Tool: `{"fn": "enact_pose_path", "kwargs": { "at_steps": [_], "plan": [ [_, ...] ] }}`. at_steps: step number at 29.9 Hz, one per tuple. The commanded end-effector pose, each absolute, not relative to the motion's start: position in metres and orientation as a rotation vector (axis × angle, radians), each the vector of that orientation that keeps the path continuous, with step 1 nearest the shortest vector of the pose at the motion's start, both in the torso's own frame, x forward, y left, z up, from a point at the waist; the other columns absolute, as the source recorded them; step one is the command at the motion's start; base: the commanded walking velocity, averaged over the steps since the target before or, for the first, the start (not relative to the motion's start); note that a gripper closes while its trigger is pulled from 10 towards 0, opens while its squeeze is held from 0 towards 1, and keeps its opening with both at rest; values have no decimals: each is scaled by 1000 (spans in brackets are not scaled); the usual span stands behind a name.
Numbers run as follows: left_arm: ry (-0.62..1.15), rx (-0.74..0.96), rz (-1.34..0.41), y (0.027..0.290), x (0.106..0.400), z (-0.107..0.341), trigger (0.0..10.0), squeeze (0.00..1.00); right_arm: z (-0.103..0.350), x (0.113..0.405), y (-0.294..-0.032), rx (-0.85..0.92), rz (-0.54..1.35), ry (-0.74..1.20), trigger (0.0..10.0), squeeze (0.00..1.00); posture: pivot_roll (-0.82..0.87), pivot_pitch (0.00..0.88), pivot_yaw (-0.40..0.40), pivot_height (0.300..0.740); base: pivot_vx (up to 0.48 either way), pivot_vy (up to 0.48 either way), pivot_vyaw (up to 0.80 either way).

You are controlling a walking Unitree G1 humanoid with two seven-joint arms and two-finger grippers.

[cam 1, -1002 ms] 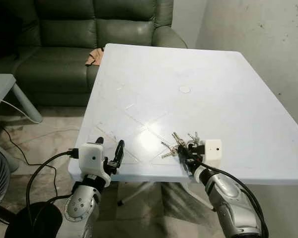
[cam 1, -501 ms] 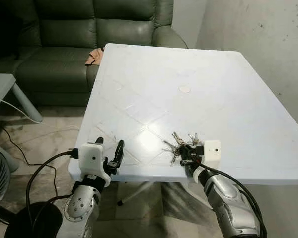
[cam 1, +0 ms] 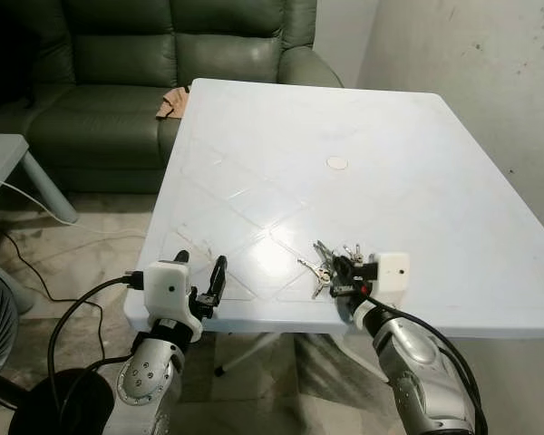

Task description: Hang keys on a hook

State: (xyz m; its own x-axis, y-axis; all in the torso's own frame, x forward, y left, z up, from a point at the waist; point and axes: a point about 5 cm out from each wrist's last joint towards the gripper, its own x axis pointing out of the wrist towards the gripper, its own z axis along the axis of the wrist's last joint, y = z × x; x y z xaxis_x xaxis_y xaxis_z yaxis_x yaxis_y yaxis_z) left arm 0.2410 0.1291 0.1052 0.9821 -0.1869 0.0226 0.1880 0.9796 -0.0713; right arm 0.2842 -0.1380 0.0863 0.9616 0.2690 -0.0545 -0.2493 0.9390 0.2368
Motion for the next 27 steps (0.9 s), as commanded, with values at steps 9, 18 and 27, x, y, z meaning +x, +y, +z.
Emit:
{"fn": "enact_pose_path", "kwargs": {
  "at_steps": [9, 18, 27],
  "plan": [
    [-30, -65, -186, 130, 243, 109, 10000, 0, 107, 289, -142, 280, 272, -40, 0, 0, -61, 59, -43, 740, 0, 0, 0],
    [-103, -63, -95, 153, 257, 128, 10000, 0, 135, 298, -150, 251, 261, -194, 0, 0, -60, 41, -43, 740, 0, 0, 0],
    [-215, -56, 8, 189, 267, 161, 10000, 0, 162, 309, -151, 177, 272, -287, 9569, 0, -67, 4, -33, 740, 0, 0, 0]
  ]
}}
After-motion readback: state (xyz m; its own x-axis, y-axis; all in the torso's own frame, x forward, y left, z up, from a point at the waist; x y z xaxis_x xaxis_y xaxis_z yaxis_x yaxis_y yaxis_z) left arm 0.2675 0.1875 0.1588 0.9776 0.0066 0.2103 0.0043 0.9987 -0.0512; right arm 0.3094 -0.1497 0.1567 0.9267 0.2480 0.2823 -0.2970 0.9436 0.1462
